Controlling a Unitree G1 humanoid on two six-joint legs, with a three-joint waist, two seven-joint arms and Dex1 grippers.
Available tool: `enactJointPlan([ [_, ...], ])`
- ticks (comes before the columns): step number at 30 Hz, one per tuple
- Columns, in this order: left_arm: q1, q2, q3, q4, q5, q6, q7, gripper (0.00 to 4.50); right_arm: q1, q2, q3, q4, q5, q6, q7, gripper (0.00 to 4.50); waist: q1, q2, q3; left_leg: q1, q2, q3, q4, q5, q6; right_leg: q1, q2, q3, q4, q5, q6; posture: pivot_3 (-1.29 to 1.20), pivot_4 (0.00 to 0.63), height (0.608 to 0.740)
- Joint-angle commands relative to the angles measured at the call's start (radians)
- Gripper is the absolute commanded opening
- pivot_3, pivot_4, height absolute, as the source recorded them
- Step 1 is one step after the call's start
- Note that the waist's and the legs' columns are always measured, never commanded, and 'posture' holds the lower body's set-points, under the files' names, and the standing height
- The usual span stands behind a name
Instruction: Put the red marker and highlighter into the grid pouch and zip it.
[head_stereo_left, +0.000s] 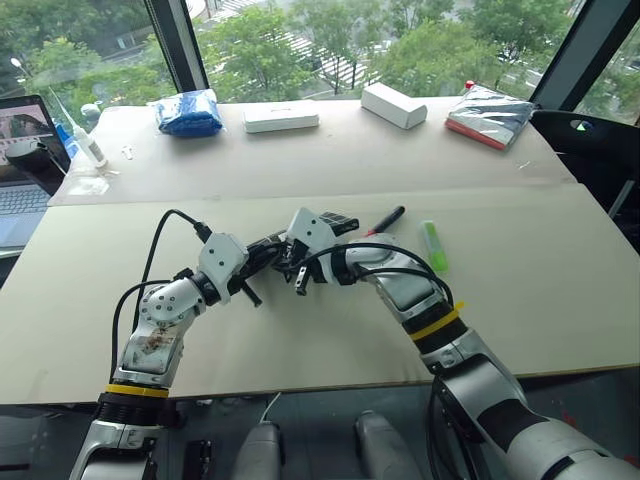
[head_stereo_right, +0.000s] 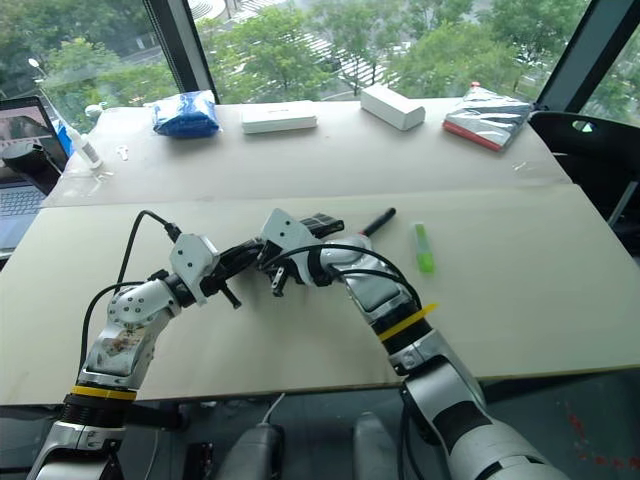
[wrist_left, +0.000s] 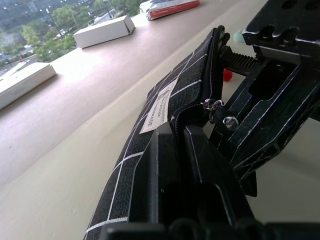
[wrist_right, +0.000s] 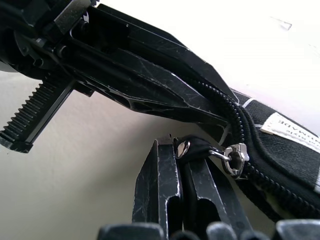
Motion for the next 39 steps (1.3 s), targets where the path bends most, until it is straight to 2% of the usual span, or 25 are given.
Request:
enactJointPlan([
  [1, -0.017, -0.003, 0.007, -0.026, -0.002, -0.005, 0.003, 0.0, -0.025, -0.006, -0.054, -0.018, 0.033, -0.006, -0.004, 0.88, -0.001, 0.0, 0.0, 0.0, 0.0, 0.0, 0.0, 0.0, 0.0, 0.0, 0.0, 0.0, 0.0, 0.0, 0.0, 0.0, 0.15, 0.74],
  [4, -0.013, -0.003, 0.008, -0.026, 0.0, -0.006, 0.003, 0.0, -0.022, -0.048, -0.098, -0.079, 0.078, 0.036, 0.03, 1.91, 0.0, 0.0, 0.0, 0.0, 0.0, 0.0, 0.0, 0.0, 0.0, 0.0, 0.0, 0.0, 0.0, 0.0, 0.0, 0.0, 0.15, 0.74],
  [6, -0.01, -0.003, 0.009, -0.027, 0.0, -0.006, 0.004, 0.0, -0.003, -0.089, -0.149, -0.17, 0.17, 0.148, 0.085, 2.53, 0.003, 0.0, 0.0, 0.0, 0.0, 0.0, 0.0, 0.0, 0.0, 0.0, 0.0, 0.0, 0.0, 0.0, 0.0, 0.0, 0.15, 0.74],
  [9, -0.007, -0.004, 0.008, -0.027, 0.0, -0.007, 0.005, 0.0, 0.037, -0.154, -0.195, -0.295, 0.282, 0.253, 0.154, 2.53, 0.005, 0.0, 0.0, 0.0, 0.0, 0.0, 0.0, 0.0, 0.0, 0.0, 0.0, 0.0, 0.0, 0.0, 0.0, 0.0, 0.15, 0.74],
  [11, -0.011, -0.007, 0.006, -0.022, 0.001, -0.008, 0.004, 0.0, 0.134, -0.286, -0.224, -0.471, 0.36, 0.262, 0.261, 2.53, 0.015, 0.0, 0.0, 0.0, 0.0, 0.0, 0.0, 0.0, 0.0, 0.0, 0.0, 0.0, 0.0, 0.0, 0.0, 0.0, 0.15, 0.74],
  [13, -0.018, -0.008, 0.005, -0.015, 0.002, -0.009, 0.002, 0.0, 0.227, -0.404, -0.275, -0.581, 0.38, 0.232, 0.294, 2.53, 0.027, 0.0, 0.0, -0.001, 0.0, 0.0, 0.0, 0.0, 0.0, 0.001, 0.0, -0.001, -0.001, 0.0, 0.0, 0.0, 0.15, 0.74],
  [16, -0.019, -0.007, 0.008, -0.013, 0.0, -0.011, -0.003, 0.0, 0.291, -0.513, -0.328, -0.591, 0.327, 0.186, 0.227, 2.53, 0.029, -0.001, 0.0, -0.001, -0.001, 0.0, 0.002, 0.0, 0.0, 0.002, -0.001, 0.0, -0.002, 0.0, 0.001, 0.0, 0.15, 0.74],
  [18, -0.016, -0.005, 0.01, -0.011, -0.001, -0.013, -0.007, 0.0, 0.287, -0.542, -0.379, -0.525, 0.263, 0.17, 0.107, 2.53, 0.022, -0.001, 0.0, 0.0, 0.0, 0.001, 0.003, 0.0, 0.0, 0.002, 0.0, 0.001, -0.002, 0.001, 0.001, 0.0, 0.15, 0.74],
  [21, -0.017, -0.005, 0.01, -0.004, -0.002, -0.016, -0.014, 0.0, 0.232, -0.534, -0.428, -0.359, 0.14, 0.22, -0.148, 2.53, 0.02, -0.002, 0.0, 0.001, 0.0, 0.001, 0.003, 0.0, 0.0, 0.002, 0.001, 0.001, -0.001, 0.001, 0.0, 0.0, 0.15, 0.74],
  [23, -0.019, -0.007, 0.009, 0.002, -0.001, -0.019, -0.017, 0.0, 0.223, -0.517, -0.434, -0.315, 0.1, 0.245, -0.242, 2.53, 0.023, -0.002, 0.0, 0.001, 0.0, 0.001, 0.003, 0.001, -0.001, 0.002, 0.001, 0.002, -0.001, 0.001, 0.0, 0.0, 0.15, 0.74],
  [31, -0.035, -0.025, -0.001, 0.031, 0.005, -0.036, -0.024, 0.0, 0.28, -0.388, -0.465, -0.38, 0.098, 0.404, -0.427, 2.53, 0.022, -0.002, 0.0, -0.001, 0.0, 0.001, 0.002, 0.001, -0.001, 0.001, 0.0, 0.002, -0.001, 0.001, 0.0, 0.0, 0.15, 0.74],
  [39, -0.036, -0.039, -0.003, 0.033, 0.011, -0.038, -0.024, 0.0, 0.297, -0.374, -0.43, -0.305, 0.066, 0.353, -0.474, 2.53, 0.023, -0.002, 0.0, 0.0, -0.001, 0.001, 0.003, 0.001, -0.001, 0.002, 0.0, 0.002, -0.002, 0.001, 0.0, 0.0, 0.15, 0.74],
])
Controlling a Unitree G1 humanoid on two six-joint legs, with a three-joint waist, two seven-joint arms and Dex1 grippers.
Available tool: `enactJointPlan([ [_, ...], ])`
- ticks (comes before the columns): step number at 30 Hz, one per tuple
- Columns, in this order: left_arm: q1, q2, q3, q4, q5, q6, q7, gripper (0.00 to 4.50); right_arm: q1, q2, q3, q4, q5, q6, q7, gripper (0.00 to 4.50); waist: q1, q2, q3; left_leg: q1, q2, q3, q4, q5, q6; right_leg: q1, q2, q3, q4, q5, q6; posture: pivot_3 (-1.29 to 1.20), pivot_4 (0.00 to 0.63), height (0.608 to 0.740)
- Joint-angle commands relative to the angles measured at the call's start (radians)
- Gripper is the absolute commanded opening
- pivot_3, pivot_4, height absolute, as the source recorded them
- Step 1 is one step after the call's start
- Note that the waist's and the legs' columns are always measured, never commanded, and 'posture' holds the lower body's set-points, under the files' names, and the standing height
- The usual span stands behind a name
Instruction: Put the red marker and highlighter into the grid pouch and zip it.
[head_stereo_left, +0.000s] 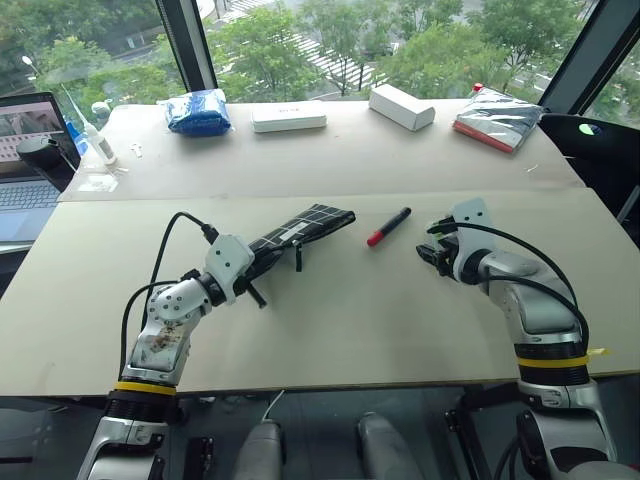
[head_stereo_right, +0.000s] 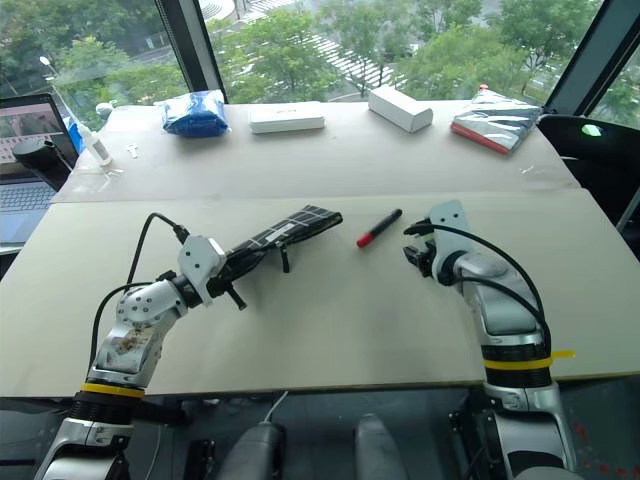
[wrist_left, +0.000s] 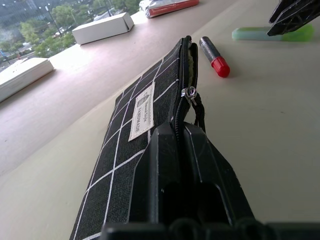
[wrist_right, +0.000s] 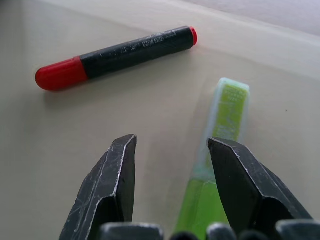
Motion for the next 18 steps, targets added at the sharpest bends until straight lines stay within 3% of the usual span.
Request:
enactJointPlan([
  [1, -0.018, -0.004, 0.004, -0.012, -0.009, -0.019, -0.001, 0.0, -0.006, -0.014, -0.002, 0.008, -0.011, -0.054, -0.007, 2.53, -0.001, 0.0, 0.0, 0.0, 0.0, 0.0, 0.0, 0.0, 0.0, 0.0, 0.0, 0.0, 0.0, 0.0, 0.0, 0.0, 0.15, 0.74],
  [18, -0.008, -0.003, 0.017, -0.035, -0.01, -0.006, 0.013, 0.0, 0.029, 0.038, 0.013, 0.177, -0.029, -0.14, -0.043, 2.53, -0.005, -0.004, -0.002, 0.002, 0.0, 0.0, 0.0, 0.0, 0.0, 0.002, 0.0, 0.0, 0.0, 0.0, 0.0, 0.0, 0.15, 0.74],
])
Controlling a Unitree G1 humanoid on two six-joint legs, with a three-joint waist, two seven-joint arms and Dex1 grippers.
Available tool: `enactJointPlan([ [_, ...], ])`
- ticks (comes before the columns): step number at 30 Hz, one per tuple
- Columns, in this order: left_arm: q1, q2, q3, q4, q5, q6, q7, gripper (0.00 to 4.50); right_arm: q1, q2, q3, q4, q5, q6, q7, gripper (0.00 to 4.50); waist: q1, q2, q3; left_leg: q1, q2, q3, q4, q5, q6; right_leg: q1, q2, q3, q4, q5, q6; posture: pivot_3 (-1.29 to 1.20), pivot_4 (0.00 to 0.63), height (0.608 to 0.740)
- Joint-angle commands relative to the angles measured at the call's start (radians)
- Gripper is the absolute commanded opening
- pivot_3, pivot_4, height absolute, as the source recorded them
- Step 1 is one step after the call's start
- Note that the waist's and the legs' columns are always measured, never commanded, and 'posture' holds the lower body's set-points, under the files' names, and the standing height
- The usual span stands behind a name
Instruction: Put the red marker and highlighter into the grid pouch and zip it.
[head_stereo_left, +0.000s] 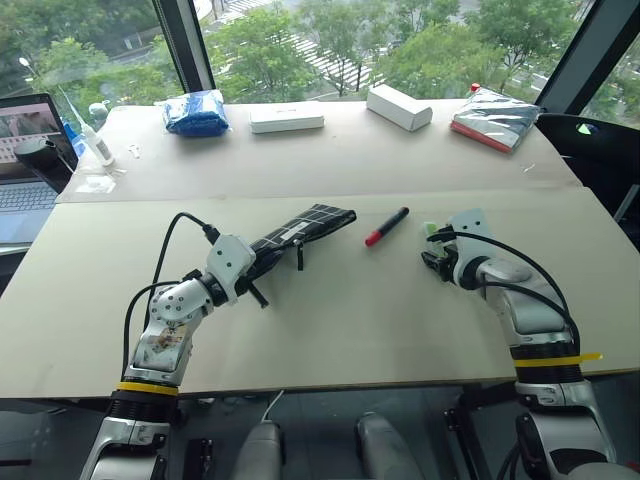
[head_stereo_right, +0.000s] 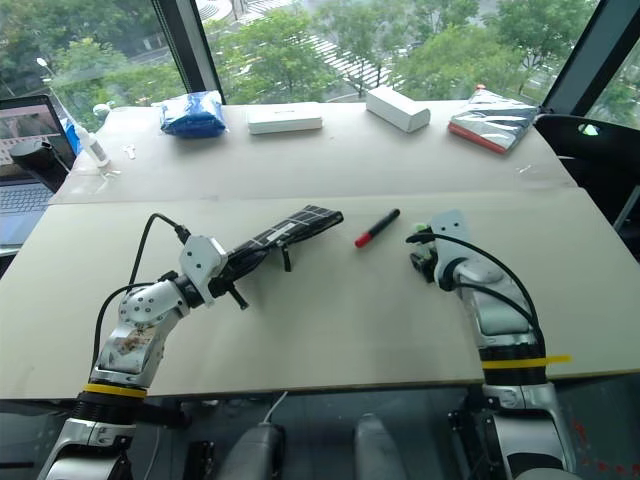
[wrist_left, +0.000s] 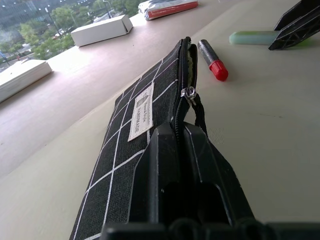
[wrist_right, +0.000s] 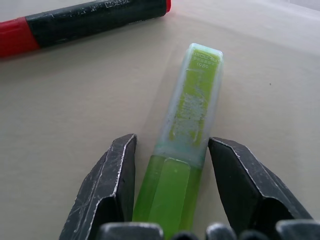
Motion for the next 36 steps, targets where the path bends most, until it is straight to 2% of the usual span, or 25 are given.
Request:
enactJointPlan([
  [1, -0.008, 0.005, 0.017, -0.036, -0.011, -0.006, 0.008, 0.0, 0.019, 0.025, -0.007, 0.057, -0.008, -0.006, -0.031, 2.53, -0.002, -0.002, -0.001, 0.002, 0.0, 0.0, 0.0, 0.0, 0.0, 0.002, 0.0, 0.0, 0.0, 0.0, 0.0, 0.0, 0.15, 0.74],
  [3, -0.006, 0.008, 0.02, -0.04, -0.012, -0.005, 0.008, 0.0, 0.018, 0.032, -0.016, 0.076, -0.008, -0.013, -0.04, 2.53, -0.001, -0.003, -0.002, 0.009, 0.0, 0.0, -0.001, 0.0, 0.0, 0.01, 0.0, 0.0, -0.002, 0.0, 0.0, 0.0, 0.15, 0.74],
  [6, 0.0, 0.01, 0.023, -0.045, -0.014, -0.004, 0.008, 0.0, 0.014, 0.039, -0.028, 0.097, 0.0, -0.023, -0.041, 1.79, -0.001, -0.006, -0.004, 0.014, 0.0, 0.0, -0.002, 0.0, 0.0, 0.014, 0.0, 0.0, -0.003, -0.002, 0.003, 0.0, 0.15, 0.74],
  [7, 0.001, 0.011, 0.024, -0.045, -0.014, -0.004, 0.008, 0.0, 0.014, 0.04, -0.028, 0.098, 0.0, -0.028, -0.039, 1.42, -0.001, -0.007, -0.004, 0.014, 0.0, 0.0, -0.002, 0.0, 0.0, 0.015, 0.0, 0.0, -0.003, -0.002, 0.003, 0.0, 0.15, 0.74],
  [8, 0.002, 0.012, 0.025, -0.045, -0.013, -0.004, 0.008, 0.0, 0.014, 0.041, -0.027, 0.094, 0.002, -0.032, -0.035, 1.42, 0.0, -0.008, -0.005, 0.014, 0.0, 0.0, -0.002, 0.0, 0.0, 0.015, 0.0, 0.0, -0.003, -0.002, 0.003, 0.0, 0.15, 0.74],
  [9, 0.004, 0.013, 0.026, -0.045, -0.013, -0.004, 0.008, 0.0, 0.014, 0.042, -0.027, 0.09, 0.003, -0.035, -0.033, 1.09, 0.001, -0.009, -0.005, 0.014, 0.0, 0.0, -0.001, 0.0, 0.0, 0.015, 0.0, 0.0, -0.003, -0.002, 0.003, 0.0, 0.15, 0.74],
  [15, 0.015, 0.019, 0.029, -0.047, -0.012, -0.002, 0.009, 0.0, 0.004, 0.043, -0.021, 0.073, -0.007, -0.082, -0.039, 1.06, 0.0, -0.009, -0.005, 0.014, 0.0, 0.0, -0.001, 0.0, 0.0, 0.014, 0.0, 0.0, -0.003, -0.001, 0.002, 0.0, 0.15, 0.74],
  [19, 0.026, 0.022, 0.029, -0.052, -0.012, 0.0, 0.007, 0.0, -0.037, 0.025, -0.015, 0.064, -0.026, -0.241, -0.028, 1.06, 0.0, -0.009, -0.005, 0.012, 0.0, 0.0, -0.002, 0.0, 0.0, 0.013, 0.0, 0.0, -0.003, -0.001, 0.002, 0.0, 0.15, 0.74],
  [25, 0.037, 0.025, 0.029, -0.061, -0.013, 0.004, 0.01, 0.0, -0.111, -0.055, 0.02, 0.078, -0.07, -0.508, 0.07, 1.06, 0.0, -0.007, -0.004, 0.01, 0.0, 0.0, -0.002, 0.0, 0.0, 0.01, 0.0, 0.0, -0.003, -0.001, 0.001, 0.0, 0.15, 0.74],
  [32, 0.046, 0.028, 0.033, -0.076, -0.014, 0.013, 0.019, 0.0, -0.09, -0.165, 0.181, 0.008, -0.118, -0.807, 0.35, 1.06, 0.0, -0.007, -0.004, 0.01, 0.0, 0.0, -0.004, 0.0, 0.0, 0.011, 0.0, 0.0, -0.005, -0.001, 0.001, 0.0, 0.15, 0.74],
  [36, 0.052, 0.029, 0.035, -0.083, -0.013, 0.017, 0.025, 0.0, -0.092, -0.201, 0.258, 0.026, -0.181, -0.914, 0.424, 1.06, 0.001, -0.007, -0.003, 0.01, 0.0, 0.0, -0.003, 0.0, 0.0, 0.011, 0.0, 0.0, -0.006, -0.001, 0.001, 0.0, 0.15, 0.74],
])
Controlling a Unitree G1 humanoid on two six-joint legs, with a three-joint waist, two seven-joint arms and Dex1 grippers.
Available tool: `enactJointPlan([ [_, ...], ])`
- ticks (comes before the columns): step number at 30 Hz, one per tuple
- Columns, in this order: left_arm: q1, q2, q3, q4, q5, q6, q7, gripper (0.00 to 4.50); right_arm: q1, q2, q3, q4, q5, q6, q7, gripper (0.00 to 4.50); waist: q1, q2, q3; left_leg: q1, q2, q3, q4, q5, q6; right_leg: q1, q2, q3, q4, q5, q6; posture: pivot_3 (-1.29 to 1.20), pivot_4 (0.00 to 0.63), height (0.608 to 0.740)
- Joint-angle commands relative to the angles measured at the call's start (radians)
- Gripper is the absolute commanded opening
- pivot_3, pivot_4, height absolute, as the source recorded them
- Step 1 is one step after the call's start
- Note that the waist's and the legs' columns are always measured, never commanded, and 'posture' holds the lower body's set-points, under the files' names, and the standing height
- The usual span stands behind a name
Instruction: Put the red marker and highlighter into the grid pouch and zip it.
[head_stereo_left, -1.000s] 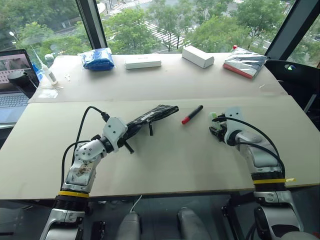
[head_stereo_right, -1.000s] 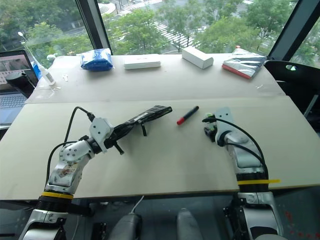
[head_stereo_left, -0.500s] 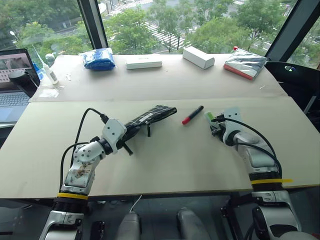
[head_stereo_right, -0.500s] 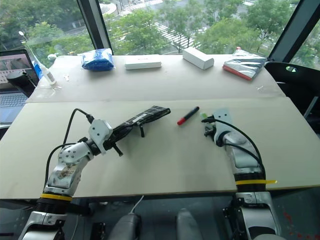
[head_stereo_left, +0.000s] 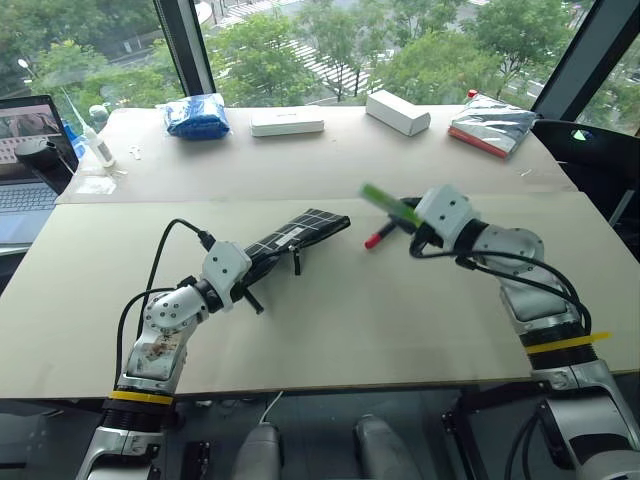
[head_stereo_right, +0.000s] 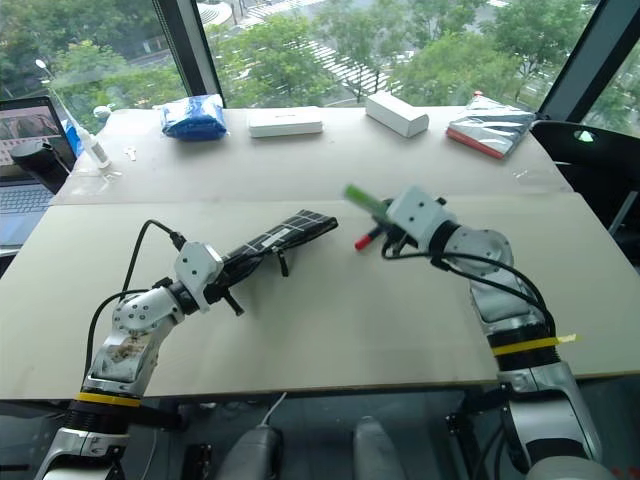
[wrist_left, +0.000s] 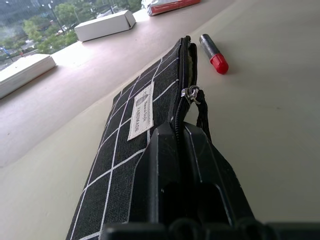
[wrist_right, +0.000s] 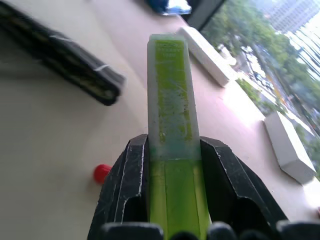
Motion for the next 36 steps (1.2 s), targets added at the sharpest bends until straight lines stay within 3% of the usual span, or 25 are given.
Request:
enactJointPlan([
  [1, 0.003, 0.008, 0.025, -0.042, -0.013, 0.001, 0.013, 0.0, -0.026, -0.024, 0.036, -0.009, -0.054, -0.114, 0.044, 1.06, 0.001, 0.0, 0.0, 0.0, 0.0, 0.0, 0.0, 0.0, 0.0, 0.0, 0.0, 0.0, 0.0, 0.0, 0.0, 0.0, 0.15, 0.74],
  [20, -0.005, 0.005, 0.019, -0.051, -0.014, 0.008, 0.006, 0.0, -0.114, 0.053, 0.069, 0.149, -0.149, -0.215, 0.037, 1.06, 0.002, 0.0, 0.0, 0.0, 0.0, 0.0, 0.0, 0.0, 0.0, 0.0, 0.0, 0.0, 0.0, 0.0, -0.001, 0.0, 0.15, 0.74],
  [36, 0.004, 0.008, 0.001, -0.046, 0.003, -0.01, -0.004, 0.0, -0.189, 0.101, 0.055, 0.291, -0.145, -0.121, 0.062, 1.06, 0.001, 0.0, 0.001, 0.0, 0.0, 0.0, 0.0, 0.0, 0.0, 0.0, 0.0, 0.0, 0.0, 0.001, -0.001, 0.0, 0.15, 0.74],
])
